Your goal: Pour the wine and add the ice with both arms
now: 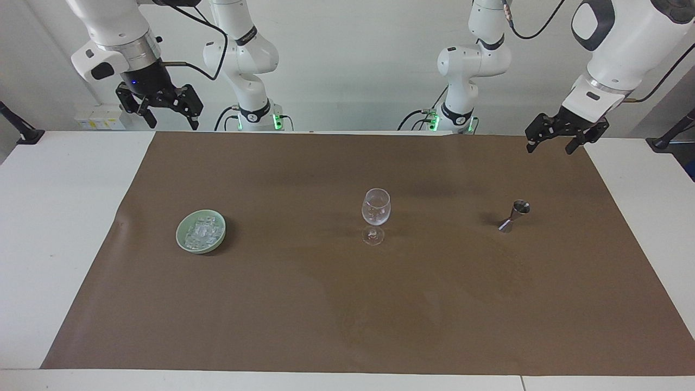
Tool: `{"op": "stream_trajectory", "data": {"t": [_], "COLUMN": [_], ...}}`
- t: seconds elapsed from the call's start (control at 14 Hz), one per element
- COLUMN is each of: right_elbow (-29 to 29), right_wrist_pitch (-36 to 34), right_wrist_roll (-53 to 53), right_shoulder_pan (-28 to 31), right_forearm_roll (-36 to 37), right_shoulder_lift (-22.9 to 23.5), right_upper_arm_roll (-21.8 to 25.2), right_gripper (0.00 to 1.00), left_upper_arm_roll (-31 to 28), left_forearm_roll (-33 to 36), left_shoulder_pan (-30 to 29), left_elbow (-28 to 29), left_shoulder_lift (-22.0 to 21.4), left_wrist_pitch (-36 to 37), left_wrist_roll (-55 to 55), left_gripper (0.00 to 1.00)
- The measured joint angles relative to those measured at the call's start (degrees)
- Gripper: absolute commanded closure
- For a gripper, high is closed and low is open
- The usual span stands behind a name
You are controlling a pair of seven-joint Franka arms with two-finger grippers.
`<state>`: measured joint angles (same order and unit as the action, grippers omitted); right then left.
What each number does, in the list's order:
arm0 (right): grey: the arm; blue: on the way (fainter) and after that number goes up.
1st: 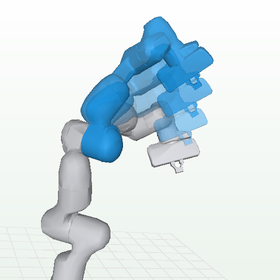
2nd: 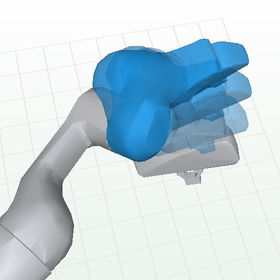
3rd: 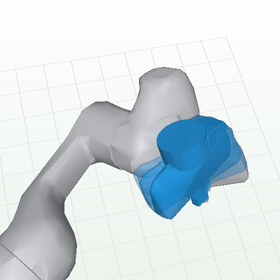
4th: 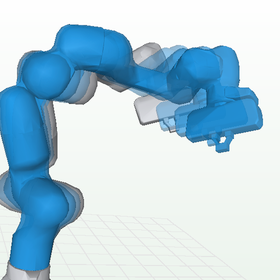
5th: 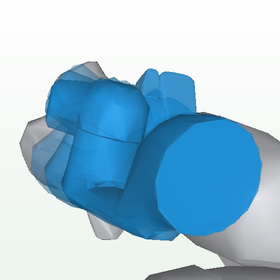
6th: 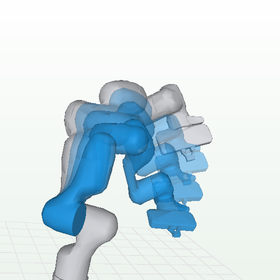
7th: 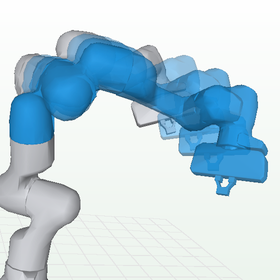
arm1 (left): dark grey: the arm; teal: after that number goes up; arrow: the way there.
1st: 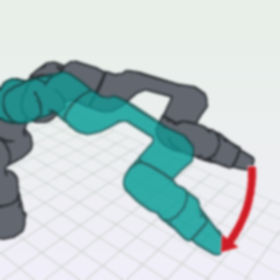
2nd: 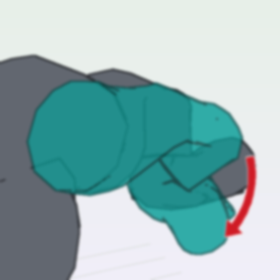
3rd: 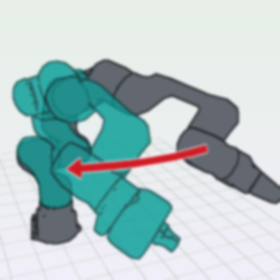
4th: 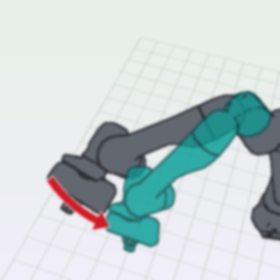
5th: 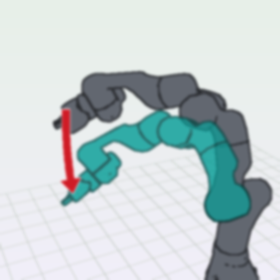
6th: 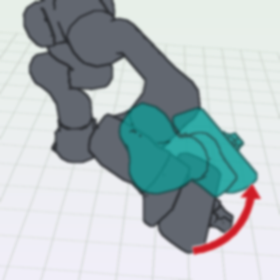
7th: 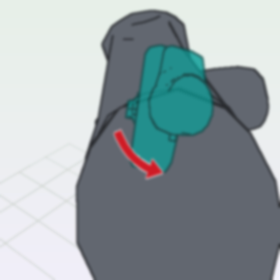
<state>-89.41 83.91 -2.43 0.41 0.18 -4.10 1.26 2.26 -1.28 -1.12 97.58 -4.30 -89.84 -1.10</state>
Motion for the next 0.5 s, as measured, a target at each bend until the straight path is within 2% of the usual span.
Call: {"op": "stream_trajectory", "data": {"t": [0.5], "right_elbow": [0.00], "right_wrist_pitch": [0.00], "right_wrist_roll": [0.00], "right_shoulder_pan": [0.00], "right_forearm_roll": [0.00], "right_shoulder_lift": [0.00], "right_upper_arm_roll": [0.00], "right_gripper": [0.00], "left_upper_arm_roll": [-0.55], "left_forearm_roll": [-1.06], "left_shoulder_pan": [-0.12], "left_elbow": [2.67], "left_shoulder_lift": [-1.43], "left_wrist_pitch": [-0.12], "left_wrist_roll": [6.35], "left_gripper": [0.00]}}
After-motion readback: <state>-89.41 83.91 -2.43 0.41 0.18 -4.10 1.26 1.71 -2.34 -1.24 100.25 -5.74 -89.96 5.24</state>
